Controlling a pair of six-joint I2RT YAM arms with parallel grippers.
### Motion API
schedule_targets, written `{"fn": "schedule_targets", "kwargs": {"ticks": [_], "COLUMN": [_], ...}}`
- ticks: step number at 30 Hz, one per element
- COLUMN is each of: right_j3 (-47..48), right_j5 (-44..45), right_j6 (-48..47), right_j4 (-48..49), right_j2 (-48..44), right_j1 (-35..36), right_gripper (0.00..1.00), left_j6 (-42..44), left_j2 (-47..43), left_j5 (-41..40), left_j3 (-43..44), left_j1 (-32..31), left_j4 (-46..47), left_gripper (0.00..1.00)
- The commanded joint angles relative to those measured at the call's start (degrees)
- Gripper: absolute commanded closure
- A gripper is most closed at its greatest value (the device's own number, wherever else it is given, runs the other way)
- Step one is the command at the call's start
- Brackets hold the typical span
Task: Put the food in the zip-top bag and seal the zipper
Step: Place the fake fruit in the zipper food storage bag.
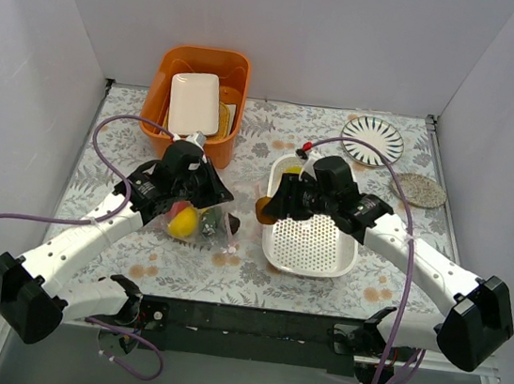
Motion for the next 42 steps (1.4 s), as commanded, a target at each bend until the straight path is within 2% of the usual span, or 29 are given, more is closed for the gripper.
{"fn": "schedule_targets", "kwargs": {"ticks": [1,7,10,13,18,22,24,25,26,33,38,42], "right_j3": [2.07,3.65,5.84,6.64,2.17,1.11,0.93,0.41,-0.03,-4.34,-4.87,-4.96], "right_j5": [-0.2,1.64,7.79,9.82,9.92,10.18,10.53,10.79,11.32,18.25,21.24,27.47], "right_j6": [2.09,4.02,4.2,4.55,7.54,8.33,7.9,7.63,7.54,6.66,5.7,5.0], "right_j4": [5.17,9.64,9.91,12.63,28.18,31.45,31.18,31.27,31.27,28.82,23.38,18.1], "right_j2": [1.56,7.88,10.7,13.16,14.39,15.89,15.28,14.75,14.22,6.94,4.03,0.78], "right_j1": [2.92,7.32,9.86,11.62,13.3,13.65,13.74,13.74,13.74,13.74,13.74,13.56], "right_gripper": [0.63,0.63,0.62,0.62,0.57,0.21,0.13,0.05,0.02,0.02,0.16,0.18], "left_j6": [-0.5,-0.59,-0.59,-0.59,-0.68,-0.42,-0.24,-0.24,-0.33,-0.59,-0.42,-0.33], "left_j2": [0.45,0.19,-0.33,-1.04,-1.65,-1.92,-2.09,-2.18,-2.27,-2.88,-2.36,-2.36], "left_j5": [1.94,2.38,2.21,1.51,0.54,-0.25,-0.51,-0.69,-0.86,-1.31,-1.22,-1.22], "left_j3": [0.01,0.44,0.45,0.36,1.32,2.46,2.55,2.55,2.55,1.94,2.11,2.12], "left_j1": [-0.21,-0.21,-0.21,-0.21,-0.21,-0.21,-0.21,-0.21,-0.21,-0.21,-0.21,-0.21], "left_j4": [2.14,2.23,1.88,1.09,0.21,-0.41,-0.85,-1.11,-1.11,-1.03,-0.85,-1.11], "left_gripper": [1.0,1.0,1.0,1.0,1.0,1.0,1.0,1.0,1.0,1.0,1.0,1.0]}}
